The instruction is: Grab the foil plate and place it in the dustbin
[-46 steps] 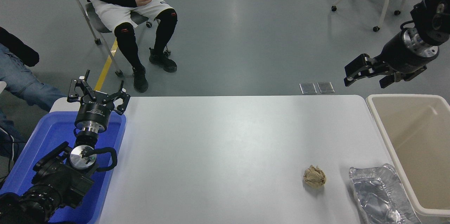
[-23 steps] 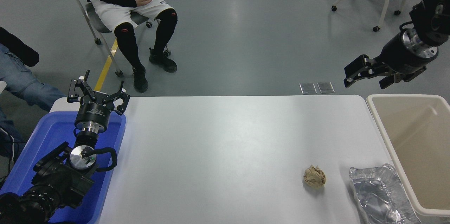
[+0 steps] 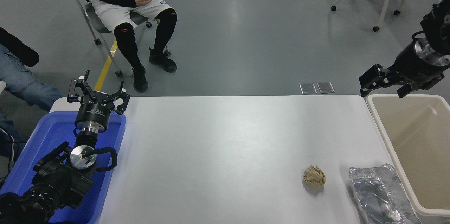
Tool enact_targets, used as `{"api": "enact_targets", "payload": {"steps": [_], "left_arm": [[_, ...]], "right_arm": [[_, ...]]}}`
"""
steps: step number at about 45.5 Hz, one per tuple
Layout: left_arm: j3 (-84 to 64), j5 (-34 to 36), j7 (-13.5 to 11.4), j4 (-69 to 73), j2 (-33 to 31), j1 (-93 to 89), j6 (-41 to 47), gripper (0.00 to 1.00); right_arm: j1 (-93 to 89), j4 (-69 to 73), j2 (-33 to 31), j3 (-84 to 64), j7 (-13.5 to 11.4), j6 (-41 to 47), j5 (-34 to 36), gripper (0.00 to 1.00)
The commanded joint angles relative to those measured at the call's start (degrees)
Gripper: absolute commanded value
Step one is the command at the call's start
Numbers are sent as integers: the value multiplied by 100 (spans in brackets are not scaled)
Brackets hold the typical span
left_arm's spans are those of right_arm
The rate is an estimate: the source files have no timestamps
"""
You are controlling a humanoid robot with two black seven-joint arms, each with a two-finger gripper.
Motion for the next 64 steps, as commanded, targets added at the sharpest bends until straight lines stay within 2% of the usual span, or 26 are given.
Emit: {"api": "enact_targets", "payload": {"steps": [1, 9, 18, 31, 37, 45, 64], "left_arm": [[0, 1, -8, 0, 0, 3, 7, 99], [0, 1, 1, 0, 0, 3, -2, 99], [0, 1, -8, 0, 0, 3, -2, 99], [0, -8, -8, 0, 0, 3, -2, 99], [0, 0, -8, 0, 0, 3, -2, 99], [0, -8, 1, 0, 0, 3, -2, 99], [0, -8, -8, 0, 0, 3, -2, 99]], "right_arm": [[-38, 16, -19, -190, -18, 0, -287, 100], [-319, -1, -37, -49, -27, 0, -1139, 100], [-539, 16, -159, -31, -18, 0, -1465, 100], [-1259, 25, -871, 557, -18, 0, -2300, 100], [-1585, -45, -1249, 882, -27, 0, -2327, 100], [-2121, -133, -1451, 1155, -27, 0, -2327, 100], [-2789, -669, -1461, 1893, -88, 0, -2335, 100]]}}
